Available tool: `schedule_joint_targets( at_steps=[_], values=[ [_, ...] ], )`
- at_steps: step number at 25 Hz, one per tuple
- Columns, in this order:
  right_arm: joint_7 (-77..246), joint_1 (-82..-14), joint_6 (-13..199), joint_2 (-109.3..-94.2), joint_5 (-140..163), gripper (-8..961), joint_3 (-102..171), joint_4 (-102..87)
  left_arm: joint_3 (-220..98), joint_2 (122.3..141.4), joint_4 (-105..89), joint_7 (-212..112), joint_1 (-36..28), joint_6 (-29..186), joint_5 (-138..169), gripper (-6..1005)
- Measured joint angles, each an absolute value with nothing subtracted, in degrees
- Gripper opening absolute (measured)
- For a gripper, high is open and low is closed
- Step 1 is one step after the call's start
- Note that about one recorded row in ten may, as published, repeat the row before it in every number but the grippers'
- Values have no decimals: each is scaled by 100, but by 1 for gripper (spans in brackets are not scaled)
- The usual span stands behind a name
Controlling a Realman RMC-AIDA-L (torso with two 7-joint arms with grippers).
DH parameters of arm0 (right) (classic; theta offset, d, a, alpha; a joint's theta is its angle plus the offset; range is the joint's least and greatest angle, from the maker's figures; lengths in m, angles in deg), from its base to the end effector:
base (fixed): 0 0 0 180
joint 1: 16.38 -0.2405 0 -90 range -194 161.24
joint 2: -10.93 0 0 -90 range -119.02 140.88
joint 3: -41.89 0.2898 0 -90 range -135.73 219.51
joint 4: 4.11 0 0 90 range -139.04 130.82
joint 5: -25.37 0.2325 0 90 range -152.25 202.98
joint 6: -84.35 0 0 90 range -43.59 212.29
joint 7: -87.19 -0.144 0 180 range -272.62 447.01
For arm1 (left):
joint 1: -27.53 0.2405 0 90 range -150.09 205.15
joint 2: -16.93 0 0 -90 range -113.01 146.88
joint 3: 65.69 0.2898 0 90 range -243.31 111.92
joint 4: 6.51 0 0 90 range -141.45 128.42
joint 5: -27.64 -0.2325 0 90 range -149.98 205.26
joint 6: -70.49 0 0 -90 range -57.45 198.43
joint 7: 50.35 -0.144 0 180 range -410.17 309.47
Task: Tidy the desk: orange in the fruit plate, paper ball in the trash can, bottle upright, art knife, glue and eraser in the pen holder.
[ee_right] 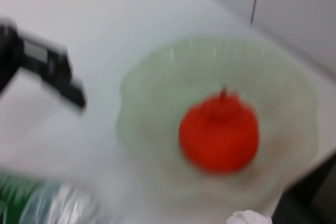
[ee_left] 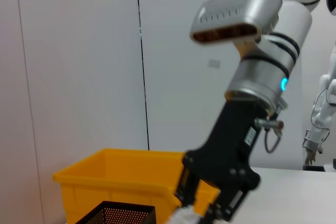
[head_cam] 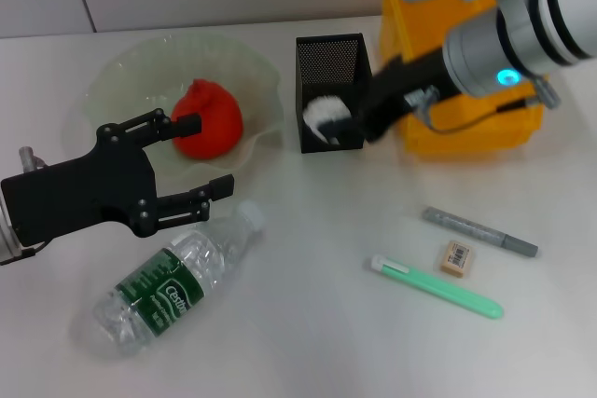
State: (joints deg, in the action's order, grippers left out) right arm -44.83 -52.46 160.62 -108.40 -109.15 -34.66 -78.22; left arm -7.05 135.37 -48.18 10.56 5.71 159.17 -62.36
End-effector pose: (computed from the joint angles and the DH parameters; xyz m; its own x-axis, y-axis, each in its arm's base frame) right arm 0.1597 0.4214 -0.0214 0.9068 -0.4204 -0.0316 -0.4024 -0.8407 -0.3623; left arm -0.2845 0.3388 -0.0178 0.8058 -0.0132 0.5920 0.1979 -0.9363 -0.2902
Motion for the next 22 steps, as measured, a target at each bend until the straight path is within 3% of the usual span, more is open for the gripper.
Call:
schedule_joint_targets(
  at_steps=[10, 22],
  values=[
    [-4100, -5580, 15063, -10831, -10680, 351, -3477, -7853, -722, 13547, -4818, 1056, 633, 15957, -6236, 805],
    [-2484, -6224, 13689, -10829, -9190, 351, -3411, -6021, -736, 13555, -4810, 1056, 654, 15979, -6231, 805]
  ],
)
